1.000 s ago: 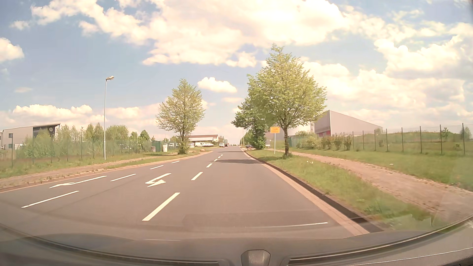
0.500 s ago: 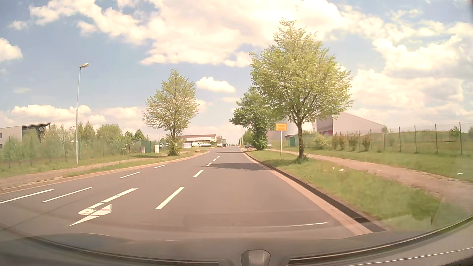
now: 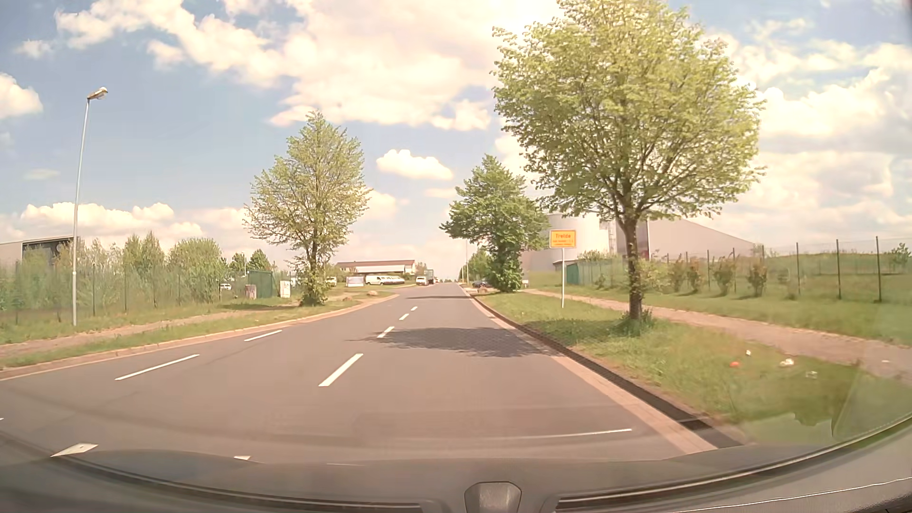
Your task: Follow the waypoints while adhering to traffic rules and regulations
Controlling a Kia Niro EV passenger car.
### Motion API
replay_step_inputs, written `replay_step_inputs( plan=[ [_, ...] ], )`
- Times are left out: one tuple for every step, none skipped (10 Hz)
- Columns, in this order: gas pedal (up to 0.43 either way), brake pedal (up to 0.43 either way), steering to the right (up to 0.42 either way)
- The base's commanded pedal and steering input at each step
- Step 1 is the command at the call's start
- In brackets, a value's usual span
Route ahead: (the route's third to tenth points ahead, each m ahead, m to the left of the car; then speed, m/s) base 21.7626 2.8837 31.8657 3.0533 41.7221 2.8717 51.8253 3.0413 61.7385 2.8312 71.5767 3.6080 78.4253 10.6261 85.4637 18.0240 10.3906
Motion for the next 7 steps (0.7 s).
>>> replay_step_inputs(
  plan=[
    [0.110,0.000,-0.001],
    [0.110,0.000,-0.001],
    [0.110,0.000,-0.001],
    [0.110,0.000,-0.001],
    [0.110,0.000,-0.001],
    [0.110,0.000,-0.002],
    [0.110,0.000,-0.003]
  ],
)
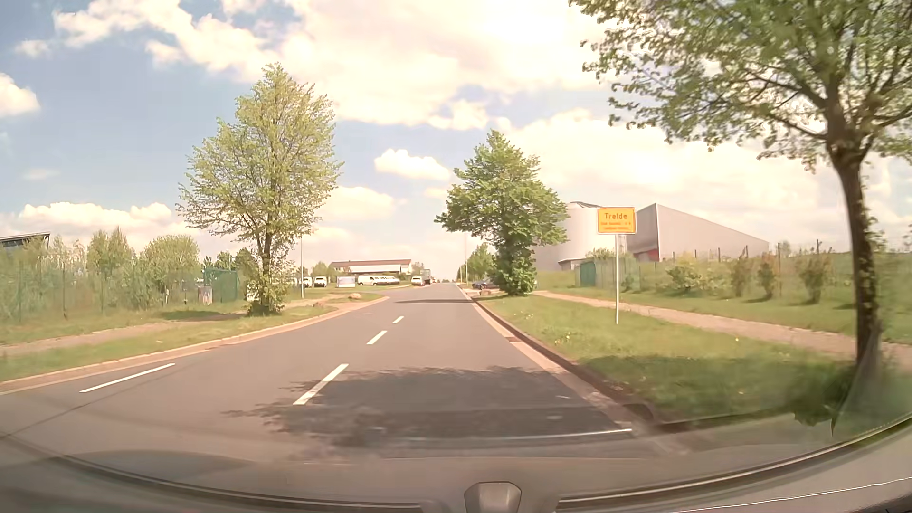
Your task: Follow the waypoints while adhering to traffic rules and regulations
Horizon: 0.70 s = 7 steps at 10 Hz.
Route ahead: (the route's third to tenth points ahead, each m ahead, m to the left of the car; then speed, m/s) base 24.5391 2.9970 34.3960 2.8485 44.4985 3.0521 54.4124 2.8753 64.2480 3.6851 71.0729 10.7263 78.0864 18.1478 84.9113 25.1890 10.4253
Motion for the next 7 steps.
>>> replay_step_inputs(
  plan=[
    [0.110,0.000,-0.003],
    [0.110,0.000,-0.003],
    [0.118,0.000,-0.005],
    [0.118,0.000,-0.008],
    [0.118,0.000,-0.009],
    [0.118,0.000,-0.006],
    [0.118,0.000,-0.003]
  ],
)
